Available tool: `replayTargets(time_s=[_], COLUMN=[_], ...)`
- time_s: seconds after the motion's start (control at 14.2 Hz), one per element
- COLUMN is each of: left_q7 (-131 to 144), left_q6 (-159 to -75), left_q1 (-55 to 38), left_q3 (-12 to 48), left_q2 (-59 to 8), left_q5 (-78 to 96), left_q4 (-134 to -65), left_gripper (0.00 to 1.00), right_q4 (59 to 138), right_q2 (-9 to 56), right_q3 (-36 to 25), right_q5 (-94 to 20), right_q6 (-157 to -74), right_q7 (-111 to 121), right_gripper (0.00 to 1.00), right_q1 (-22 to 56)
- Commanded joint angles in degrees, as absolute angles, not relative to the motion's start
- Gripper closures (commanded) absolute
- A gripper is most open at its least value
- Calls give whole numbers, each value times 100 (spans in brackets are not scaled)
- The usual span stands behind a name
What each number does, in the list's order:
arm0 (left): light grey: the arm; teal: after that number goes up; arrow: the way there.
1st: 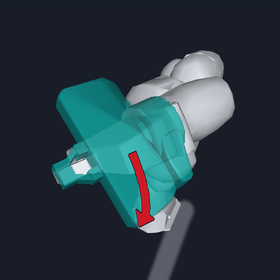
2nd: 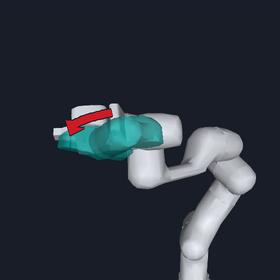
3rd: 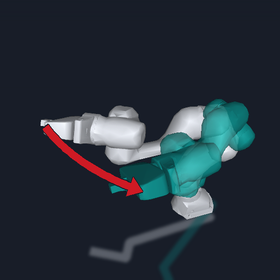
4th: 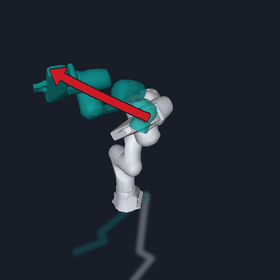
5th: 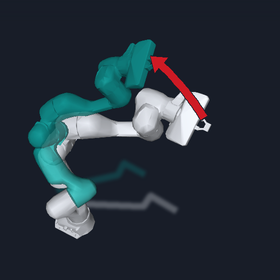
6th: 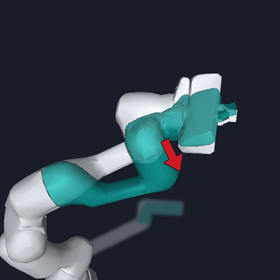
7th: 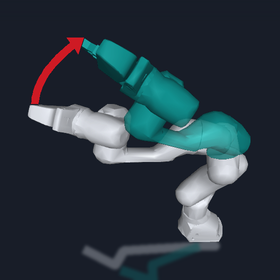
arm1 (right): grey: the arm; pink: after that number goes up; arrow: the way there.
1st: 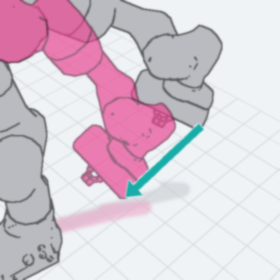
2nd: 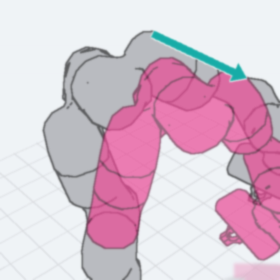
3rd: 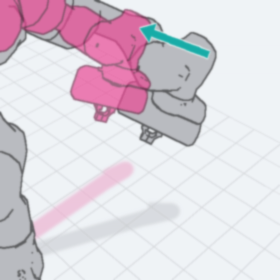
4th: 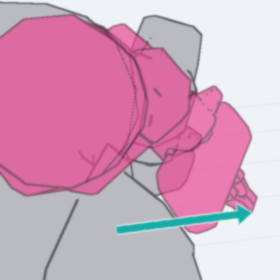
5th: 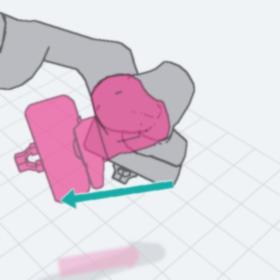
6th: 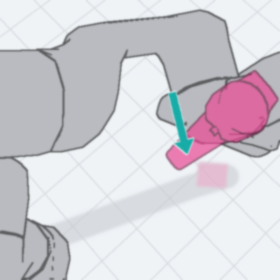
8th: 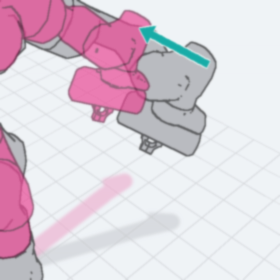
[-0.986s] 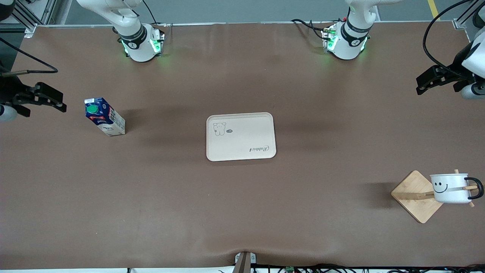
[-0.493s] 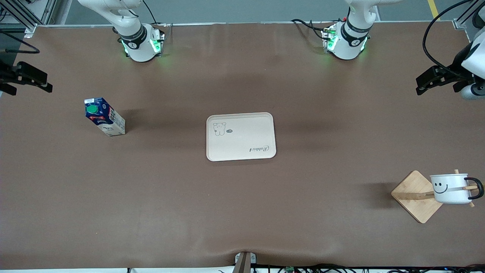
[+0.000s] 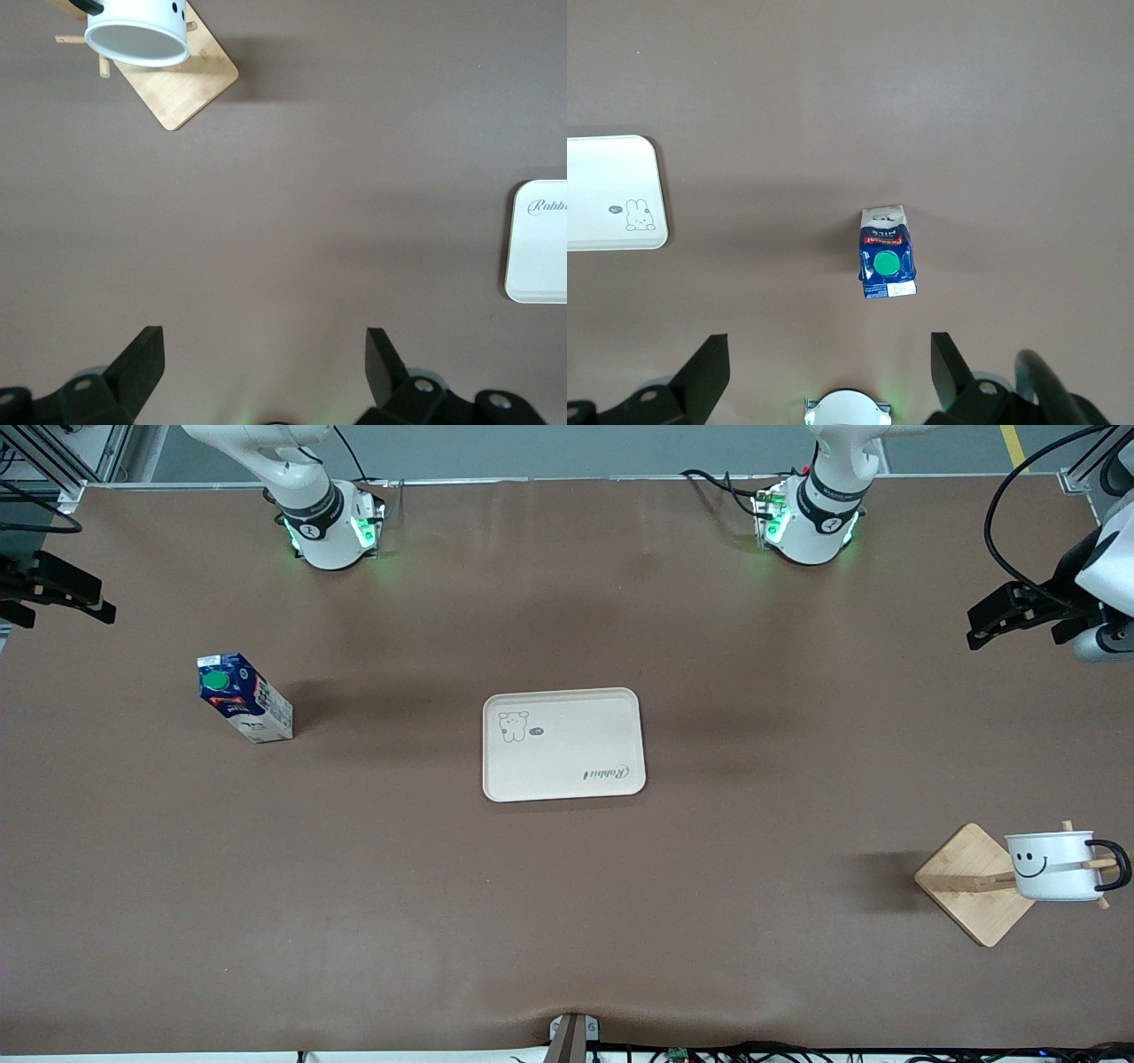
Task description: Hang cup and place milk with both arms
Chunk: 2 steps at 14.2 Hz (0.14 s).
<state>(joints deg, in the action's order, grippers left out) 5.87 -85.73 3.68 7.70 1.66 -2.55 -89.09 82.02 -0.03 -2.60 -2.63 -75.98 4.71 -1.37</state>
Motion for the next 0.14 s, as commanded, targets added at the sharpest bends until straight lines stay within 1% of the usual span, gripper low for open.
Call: replayTargets(time_s=[0.0,0.07], left_q7=[536,536], left_q6=[-8604,-8613], left_q1=[396,396], left_q3=[765,773], left_q2=[132,132], left_q5=[-184,-193], left_q4=[-8859,-8851], left_gripper=[0,0], right_q4=[8367,8367], right_q2=[-202,-202], right_q3=[-343,-334], right_q5=[-334,-334], right_q6=[-7699,-7743], right_q7=[430,439], right_gripper=[0,0], right_q1=[-44,-53])
